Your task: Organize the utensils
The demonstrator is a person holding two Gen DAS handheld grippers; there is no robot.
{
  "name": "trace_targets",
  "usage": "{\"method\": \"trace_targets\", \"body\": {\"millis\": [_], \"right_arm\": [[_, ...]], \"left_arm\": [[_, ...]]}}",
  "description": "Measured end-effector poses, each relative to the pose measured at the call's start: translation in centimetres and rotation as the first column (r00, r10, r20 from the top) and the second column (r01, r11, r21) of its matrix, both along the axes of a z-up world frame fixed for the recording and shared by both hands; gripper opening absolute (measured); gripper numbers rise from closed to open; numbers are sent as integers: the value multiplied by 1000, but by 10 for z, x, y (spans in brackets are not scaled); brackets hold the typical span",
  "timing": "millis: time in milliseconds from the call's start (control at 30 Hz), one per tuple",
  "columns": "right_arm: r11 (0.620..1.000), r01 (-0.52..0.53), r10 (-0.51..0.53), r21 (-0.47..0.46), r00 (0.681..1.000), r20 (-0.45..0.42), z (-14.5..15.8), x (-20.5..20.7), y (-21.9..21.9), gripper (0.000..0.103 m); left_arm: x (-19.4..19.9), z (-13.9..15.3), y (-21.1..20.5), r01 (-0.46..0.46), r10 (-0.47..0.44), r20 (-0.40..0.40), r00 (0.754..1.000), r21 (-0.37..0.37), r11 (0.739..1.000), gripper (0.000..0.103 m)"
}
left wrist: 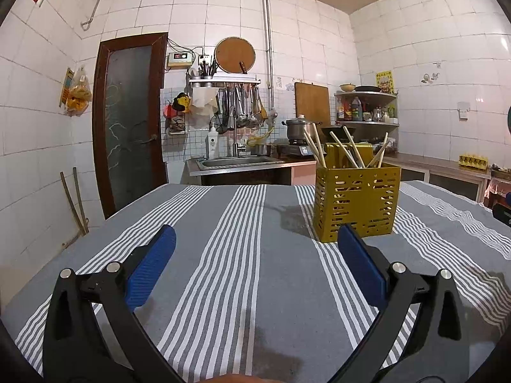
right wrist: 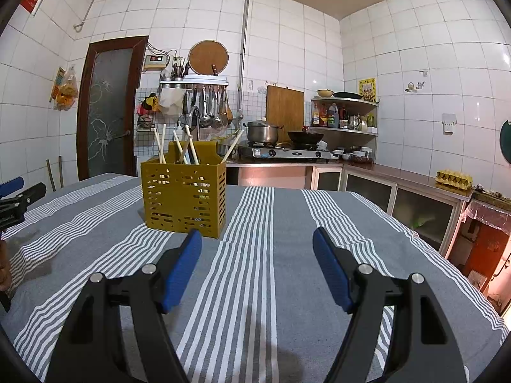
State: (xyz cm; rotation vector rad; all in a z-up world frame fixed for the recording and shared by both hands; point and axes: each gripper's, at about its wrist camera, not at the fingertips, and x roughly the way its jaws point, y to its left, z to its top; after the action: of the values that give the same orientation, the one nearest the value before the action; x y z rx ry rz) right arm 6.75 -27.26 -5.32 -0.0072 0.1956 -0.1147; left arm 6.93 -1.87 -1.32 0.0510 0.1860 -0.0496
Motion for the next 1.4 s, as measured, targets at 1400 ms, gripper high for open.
{"method": "trace_targets", "body": {"millis": [1400], "right_arm": [[1000,-2,2,-2,1000,-10,-3,1,-3,72]], "left_arm": [[5,-3,6,7,-7,-25,1000,-1,1000,98]]}}
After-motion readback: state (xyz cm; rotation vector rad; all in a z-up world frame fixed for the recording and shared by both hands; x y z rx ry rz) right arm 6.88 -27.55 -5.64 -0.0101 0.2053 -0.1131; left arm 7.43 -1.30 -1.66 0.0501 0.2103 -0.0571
